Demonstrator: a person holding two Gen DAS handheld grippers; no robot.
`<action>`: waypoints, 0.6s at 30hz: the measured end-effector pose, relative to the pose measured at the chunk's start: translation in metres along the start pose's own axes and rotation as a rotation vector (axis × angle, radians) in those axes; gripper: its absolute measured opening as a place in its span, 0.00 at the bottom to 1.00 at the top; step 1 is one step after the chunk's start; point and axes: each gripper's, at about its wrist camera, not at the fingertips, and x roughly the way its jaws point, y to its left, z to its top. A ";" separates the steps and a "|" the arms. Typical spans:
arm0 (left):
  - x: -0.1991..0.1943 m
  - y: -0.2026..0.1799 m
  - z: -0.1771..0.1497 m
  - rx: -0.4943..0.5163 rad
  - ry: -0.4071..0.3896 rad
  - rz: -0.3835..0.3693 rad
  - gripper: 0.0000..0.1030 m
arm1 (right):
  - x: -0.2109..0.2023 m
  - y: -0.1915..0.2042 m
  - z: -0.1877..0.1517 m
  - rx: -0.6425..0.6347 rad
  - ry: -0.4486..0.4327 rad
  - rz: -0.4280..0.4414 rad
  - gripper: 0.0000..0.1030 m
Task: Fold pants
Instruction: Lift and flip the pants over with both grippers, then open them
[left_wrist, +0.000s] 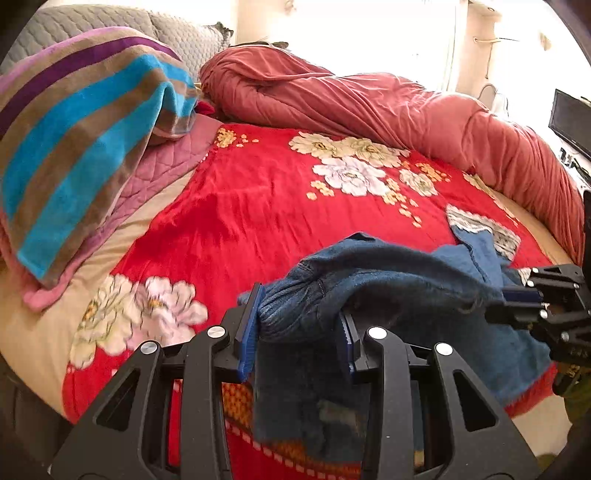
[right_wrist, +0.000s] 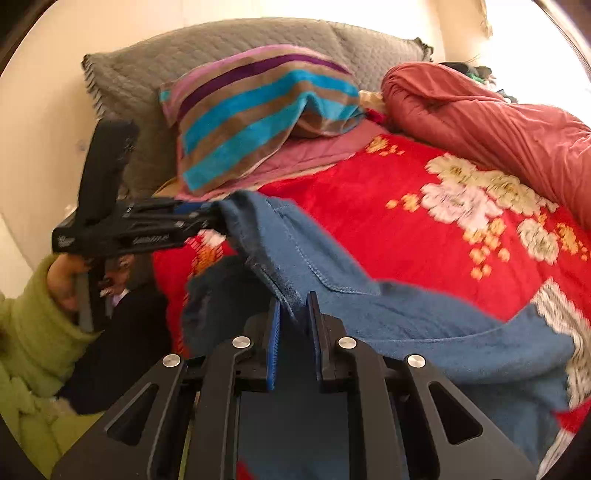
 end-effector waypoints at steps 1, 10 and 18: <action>-0.002 0.000 -0.004 0.003 0.003 -0.002 0.27 | -0.001 0.006 -0.005 0.003 0.008 0.009 0.13; -0.007 0.001 -0.040 0.039 0.071 0.033 0.29 | 0.012 0.044 -0.038 -0.036 0.104 0.036 0.13; -0.013 0.012 -0.052 0.016 0.089 0.073 0.39 | 0.026 0.055 -0.050 -0.019 0.144 0.057 0.13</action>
